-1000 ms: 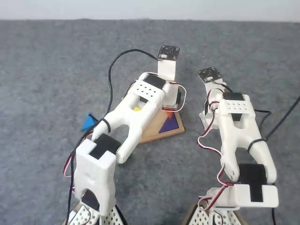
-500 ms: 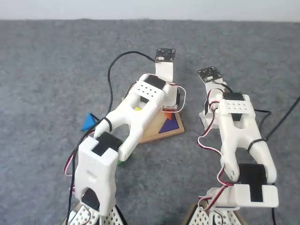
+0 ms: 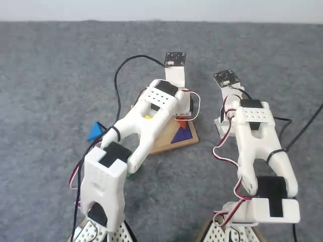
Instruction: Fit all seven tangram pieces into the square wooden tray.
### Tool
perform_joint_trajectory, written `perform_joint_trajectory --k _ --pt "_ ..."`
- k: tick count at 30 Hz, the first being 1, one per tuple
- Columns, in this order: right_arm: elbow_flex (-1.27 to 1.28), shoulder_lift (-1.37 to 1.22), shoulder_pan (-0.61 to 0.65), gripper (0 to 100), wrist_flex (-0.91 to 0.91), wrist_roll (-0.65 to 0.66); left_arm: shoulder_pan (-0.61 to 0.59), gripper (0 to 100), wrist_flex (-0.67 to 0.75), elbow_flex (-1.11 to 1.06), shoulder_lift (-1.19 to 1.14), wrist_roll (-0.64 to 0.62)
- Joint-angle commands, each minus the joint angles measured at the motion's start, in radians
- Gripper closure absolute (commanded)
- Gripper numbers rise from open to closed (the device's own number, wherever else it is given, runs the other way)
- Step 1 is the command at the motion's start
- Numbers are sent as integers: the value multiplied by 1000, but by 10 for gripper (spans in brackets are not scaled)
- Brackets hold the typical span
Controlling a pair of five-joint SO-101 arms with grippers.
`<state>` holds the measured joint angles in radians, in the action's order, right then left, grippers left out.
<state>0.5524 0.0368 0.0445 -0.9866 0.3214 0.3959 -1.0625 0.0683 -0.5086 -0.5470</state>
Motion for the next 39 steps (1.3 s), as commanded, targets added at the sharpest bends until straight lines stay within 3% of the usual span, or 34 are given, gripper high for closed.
perform_joint_trajectory --k 1,33,39 --pt "-5 5 -10 940 38 -37 0 981 -17 41 15 -8" --pt "-5 4 -10 940 42 -38 71 943 -31 39 5 -11" --pt "5 4 -2 940 47 -38 61 876 -35 36 5 -12"
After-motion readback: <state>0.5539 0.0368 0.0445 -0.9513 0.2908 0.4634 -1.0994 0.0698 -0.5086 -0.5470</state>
